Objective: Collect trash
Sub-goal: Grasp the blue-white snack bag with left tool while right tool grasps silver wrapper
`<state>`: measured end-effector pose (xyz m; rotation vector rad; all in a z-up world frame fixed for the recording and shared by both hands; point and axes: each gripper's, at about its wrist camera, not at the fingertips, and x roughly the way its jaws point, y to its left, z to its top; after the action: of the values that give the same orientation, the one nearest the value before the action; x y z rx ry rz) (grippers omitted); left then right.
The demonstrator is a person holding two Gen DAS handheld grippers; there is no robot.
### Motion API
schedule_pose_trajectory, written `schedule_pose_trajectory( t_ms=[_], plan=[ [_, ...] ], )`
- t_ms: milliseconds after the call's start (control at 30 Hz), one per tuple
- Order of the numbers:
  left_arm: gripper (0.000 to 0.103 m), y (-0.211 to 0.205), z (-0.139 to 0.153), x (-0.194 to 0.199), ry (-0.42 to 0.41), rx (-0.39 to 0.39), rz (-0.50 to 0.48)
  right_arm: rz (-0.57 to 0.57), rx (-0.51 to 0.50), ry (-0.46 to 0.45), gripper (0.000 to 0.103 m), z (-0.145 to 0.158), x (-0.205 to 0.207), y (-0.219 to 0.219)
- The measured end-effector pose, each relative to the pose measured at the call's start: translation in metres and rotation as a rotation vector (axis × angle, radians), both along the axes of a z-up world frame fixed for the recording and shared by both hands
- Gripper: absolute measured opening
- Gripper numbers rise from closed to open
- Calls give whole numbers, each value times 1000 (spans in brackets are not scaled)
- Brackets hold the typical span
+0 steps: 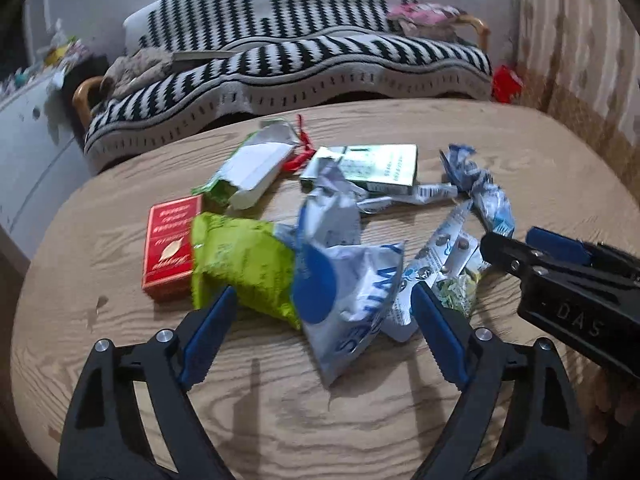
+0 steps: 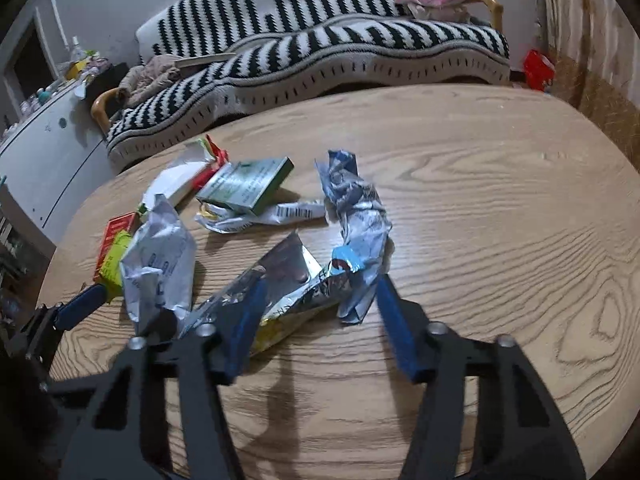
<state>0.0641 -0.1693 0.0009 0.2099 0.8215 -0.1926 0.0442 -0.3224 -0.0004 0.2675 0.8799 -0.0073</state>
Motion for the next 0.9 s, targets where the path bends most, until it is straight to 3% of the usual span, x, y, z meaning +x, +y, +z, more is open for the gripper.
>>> schedule_pose_trajectory(
  t_ms=[100, 133, 167, 200, 233, 267, 367, 567, 700, 900],
  plan=[
    [83, -6, -4, 8, -11, 40, -12, 9, 17, 19, 49, -6, 10, 3],
    [73, -6, -6, 12, -8, 43, -14, 18, 12, 16, 44, -6, 12, 4],
    [65, -5, -7, 14, 3, 43, -11, 25, 17, 18, 33, -7, 13, 4],
    [49, -3, -8, 17, 16, 36, -8, 33, 39, 28, 27, -9, 14, 3],
    [40, 1, -9, 18, 38, 10, 2, 46, 89, 41, 20, -12, 14, 0],
    [39, 6, -9, 19, 56, -20, 12, 57, 128, 43, 14, -13, 13, -3],
    [37, 18, -5, 19, 95, -115, 8, 69, 131, 3, 12, -7, 5, -5],
    [37, 31, 14, -3, 40, -174, 8, 68, 107, -79, 11, 11, -14, -11],
    [36, 37, 18, -13, 11, -157, 37, 79, 98, -74, 11, 12, -17, -11],
    [36, 44, 14, -10, 39, -152, 78, 84, 90, -63, 11, 10, -18, -8]
  ],
)
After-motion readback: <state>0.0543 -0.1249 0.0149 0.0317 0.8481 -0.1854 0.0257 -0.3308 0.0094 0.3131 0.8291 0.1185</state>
